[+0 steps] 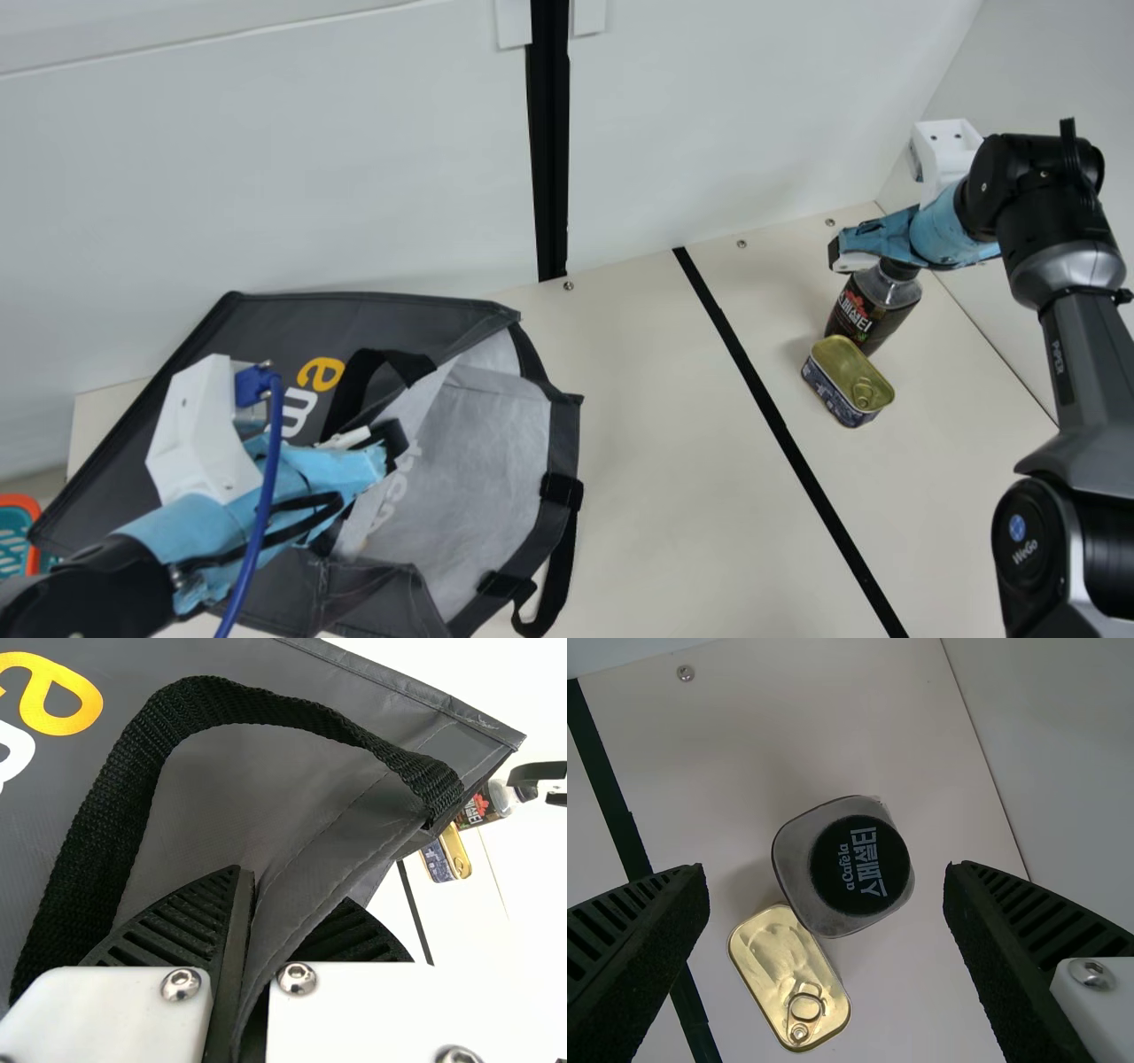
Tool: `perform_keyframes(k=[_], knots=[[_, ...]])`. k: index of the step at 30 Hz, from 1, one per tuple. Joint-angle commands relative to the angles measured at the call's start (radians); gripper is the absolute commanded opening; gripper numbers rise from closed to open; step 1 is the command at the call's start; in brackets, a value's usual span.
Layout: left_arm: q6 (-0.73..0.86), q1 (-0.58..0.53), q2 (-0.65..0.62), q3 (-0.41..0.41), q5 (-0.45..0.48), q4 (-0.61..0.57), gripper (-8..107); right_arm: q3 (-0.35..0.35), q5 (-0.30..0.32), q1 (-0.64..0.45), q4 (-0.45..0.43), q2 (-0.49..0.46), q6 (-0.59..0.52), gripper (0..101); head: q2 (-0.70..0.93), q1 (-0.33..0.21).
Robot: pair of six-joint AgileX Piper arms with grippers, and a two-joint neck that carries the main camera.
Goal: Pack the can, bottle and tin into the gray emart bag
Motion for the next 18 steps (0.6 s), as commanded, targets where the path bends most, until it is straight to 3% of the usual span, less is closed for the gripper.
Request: perform_keyframes(k=[1,18], knots=[[0.0,0.0,0.0,0.0,0.0,0.0,10,-0.004,0.003,-0.002,0.004,0.007,0.0,91,-0.001,-0.023],[0.0,0.0,0.0,0.0,0.0,0.0,10,-0.061,0.02,-0.018,0.035,0.073,-0.005,91,-0.001,-0.023]])
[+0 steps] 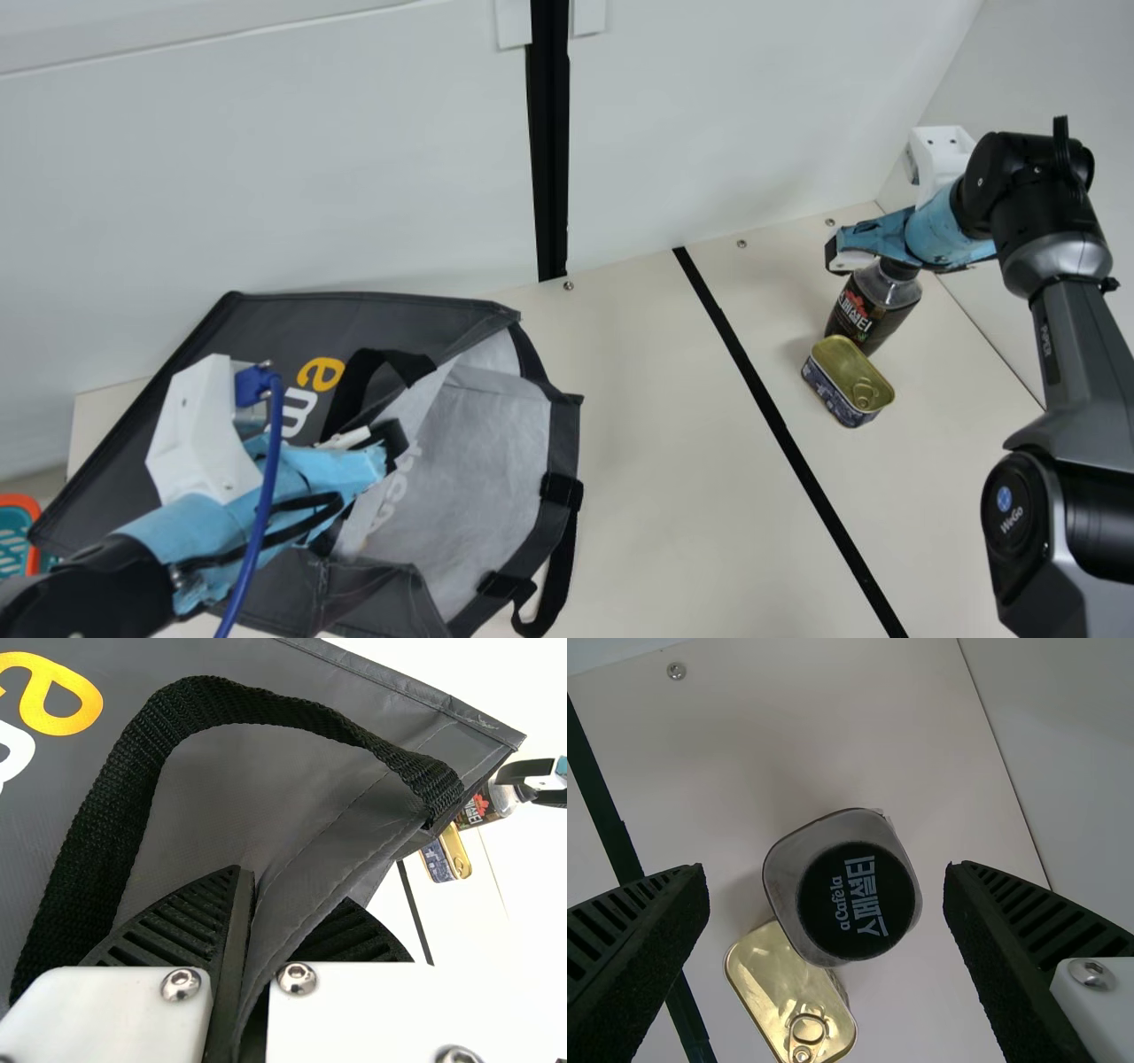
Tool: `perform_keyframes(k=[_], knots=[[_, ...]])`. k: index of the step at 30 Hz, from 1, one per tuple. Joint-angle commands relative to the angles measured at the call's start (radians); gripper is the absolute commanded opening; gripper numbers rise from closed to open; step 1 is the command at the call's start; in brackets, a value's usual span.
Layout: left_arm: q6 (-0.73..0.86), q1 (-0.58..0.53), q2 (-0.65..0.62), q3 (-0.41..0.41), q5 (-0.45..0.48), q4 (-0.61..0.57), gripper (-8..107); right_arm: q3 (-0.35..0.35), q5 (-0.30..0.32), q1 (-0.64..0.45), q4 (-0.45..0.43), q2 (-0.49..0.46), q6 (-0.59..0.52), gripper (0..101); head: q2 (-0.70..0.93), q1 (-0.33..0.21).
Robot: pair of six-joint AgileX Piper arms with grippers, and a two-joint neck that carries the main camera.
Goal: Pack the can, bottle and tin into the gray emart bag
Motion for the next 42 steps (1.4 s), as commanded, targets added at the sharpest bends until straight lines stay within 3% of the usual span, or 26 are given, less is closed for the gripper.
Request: perform_keyframes(k=[1,4,18,42], knots=[[0.0,0.0,0.0,0.0,0.0,0.0,10,-0.004,0.003,-0.001,0.0,0.005,0.001,91,-0.001,-0.023],[0.0,0.0,0.0,0.0,0.0,0.0,10,-0.009,0.007,0.0,0.002,0.011,0.003,91,-0.001,-0.023],[0.0,0.0,0.0,0.0,0.0,0.0,10,-0.012,0.018,0.004,0.003,0.021,0.025,0,-0.001,-0.023],[0.0,0.0,0.0,0.0,0.0,0.0,10,-0.032,0.011,0.03,0.05,-0.021,-0.041,0,-0.001,-0.023]])
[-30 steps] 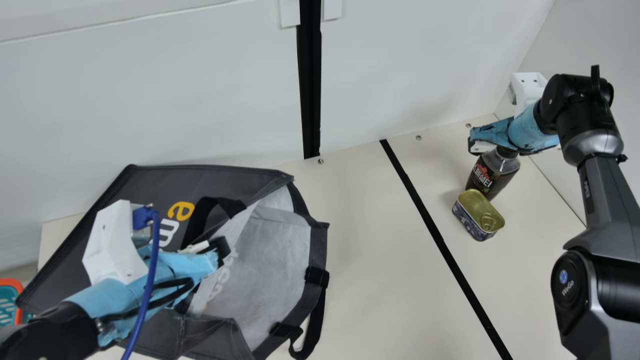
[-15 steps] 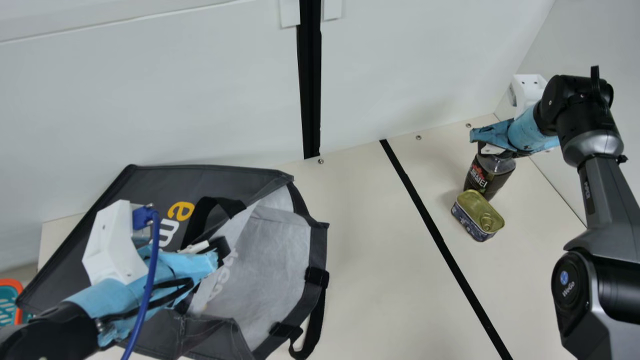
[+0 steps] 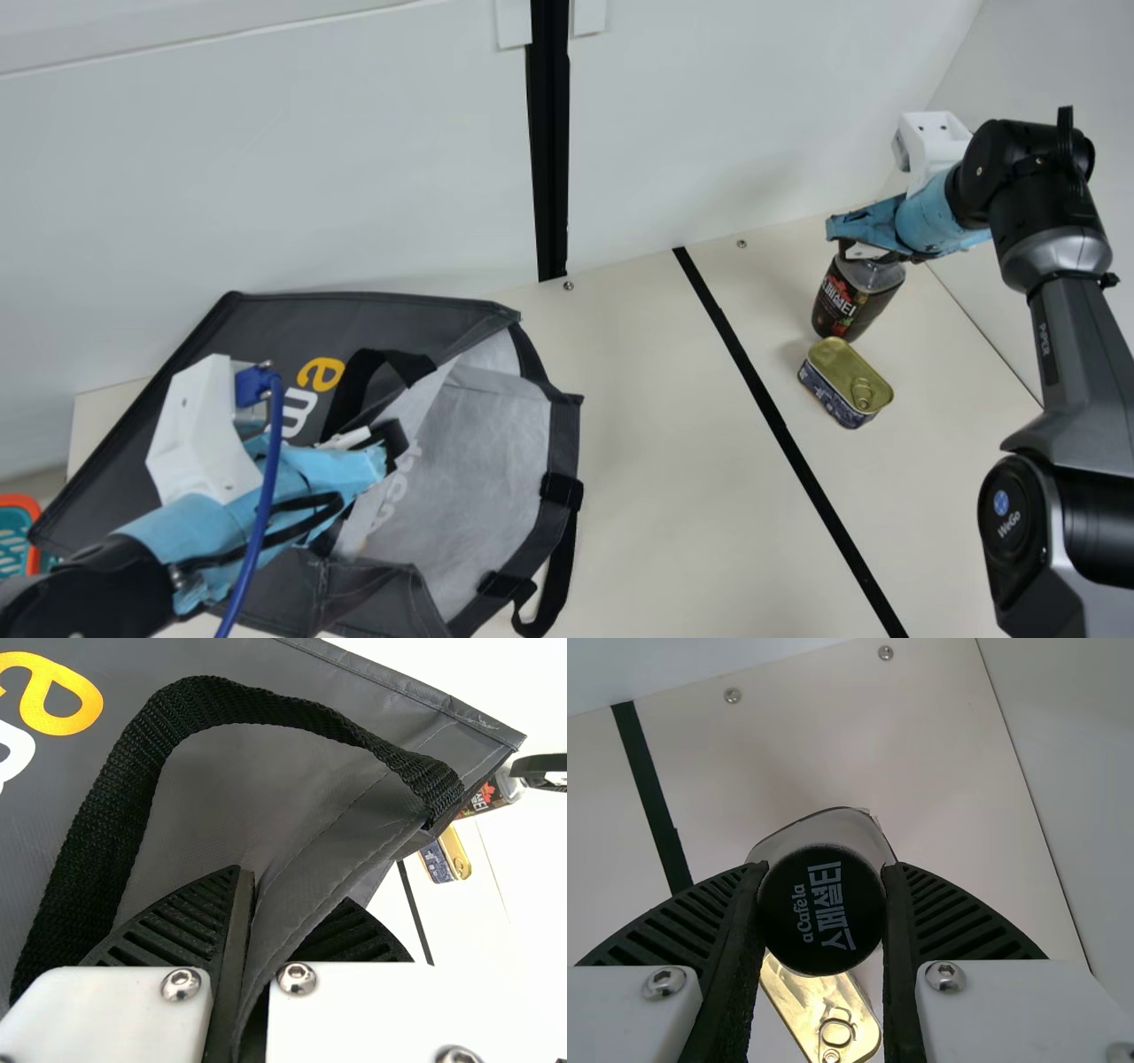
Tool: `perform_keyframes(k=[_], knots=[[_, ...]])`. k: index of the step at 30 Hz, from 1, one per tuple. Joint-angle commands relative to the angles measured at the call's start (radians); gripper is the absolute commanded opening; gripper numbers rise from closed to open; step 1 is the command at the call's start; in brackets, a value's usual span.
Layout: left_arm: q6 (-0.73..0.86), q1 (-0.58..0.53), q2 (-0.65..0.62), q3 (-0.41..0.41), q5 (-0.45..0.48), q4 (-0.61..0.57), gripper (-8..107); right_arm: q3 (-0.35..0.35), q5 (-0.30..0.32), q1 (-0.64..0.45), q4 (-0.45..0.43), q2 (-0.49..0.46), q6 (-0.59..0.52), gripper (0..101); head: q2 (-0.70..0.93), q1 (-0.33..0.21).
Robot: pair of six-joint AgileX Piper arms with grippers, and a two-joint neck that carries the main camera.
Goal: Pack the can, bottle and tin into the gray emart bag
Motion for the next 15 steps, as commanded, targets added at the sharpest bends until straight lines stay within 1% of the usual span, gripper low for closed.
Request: perform_keyframes(k=[1,7,15], knots=[[0.0,0.0,0.0,0.0,0.0,0.0,10,-0.004,-0.003,0.005,0.003,-0.002,-0.008,0,-0.002,-0.023],[0.0,0.0,0.0,0.0,0.0,0.0,10,-0.013,-0.003,0.03,0.016,-0.012,-0.031,0,-0.002,-0.023],[0.0,0.0,0.0,0.0,0.0,0.0,10,-0.01,-0.002,0.071,0.028,-0.032,-0.054,0,-0.002,-0.023]])
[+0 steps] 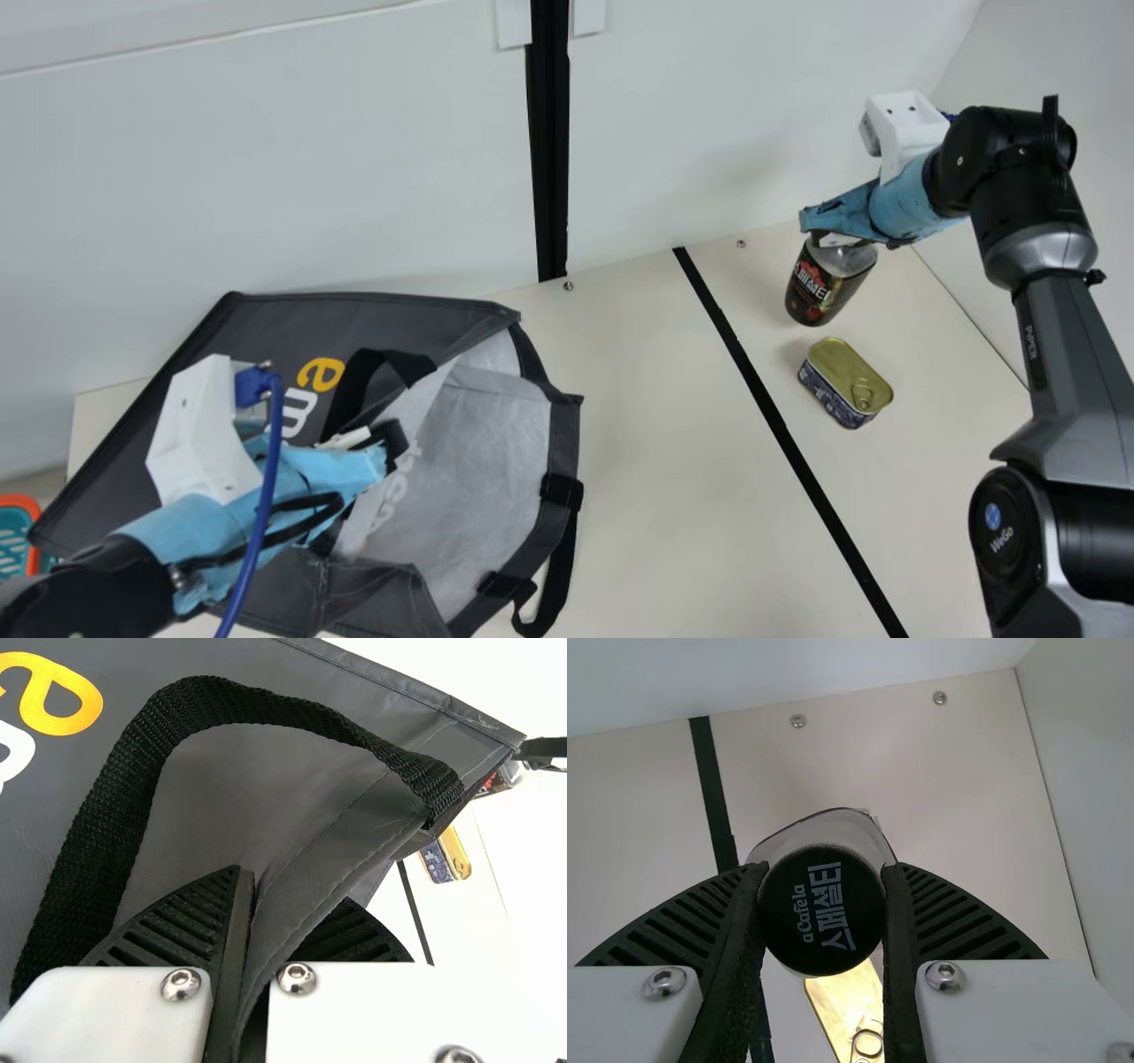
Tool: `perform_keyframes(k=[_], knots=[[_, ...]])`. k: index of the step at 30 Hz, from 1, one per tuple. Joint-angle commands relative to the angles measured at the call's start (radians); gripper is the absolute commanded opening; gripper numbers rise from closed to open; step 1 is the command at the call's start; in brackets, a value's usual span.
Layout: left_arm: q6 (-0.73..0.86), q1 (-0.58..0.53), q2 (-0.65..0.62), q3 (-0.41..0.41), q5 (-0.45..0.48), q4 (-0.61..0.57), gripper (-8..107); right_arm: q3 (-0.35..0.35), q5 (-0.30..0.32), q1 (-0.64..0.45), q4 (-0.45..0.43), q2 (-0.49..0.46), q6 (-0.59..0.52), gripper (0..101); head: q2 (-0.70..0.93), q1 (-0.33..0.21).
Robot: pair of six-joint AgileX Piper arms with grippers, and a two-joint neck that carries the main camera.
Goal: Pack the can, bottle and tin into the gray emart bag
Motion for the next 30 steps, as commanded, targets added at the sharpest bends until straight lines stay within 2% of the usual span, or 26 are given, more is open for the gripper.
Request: perform_keyframes(k=[1,16,30], knots=[[0.0,0.0,0.0,0.0,0.0,0.0,10,0.004,-0.001,0.009,0.005,-0.005,-0.004,0,-0.001,-0.023],[0.0,0.0,0.0,0.0,0.0,0.0,10,0.044,0.005,0.096,0.016,-0.063,-0.03,0,-0.001,-0.023],[0.0,0.0,0.0,0.0,0.0,0.0,10,0.125,0.012,0.175,0.039,-0.154,-0.061,0,-0.001,-0.023]])
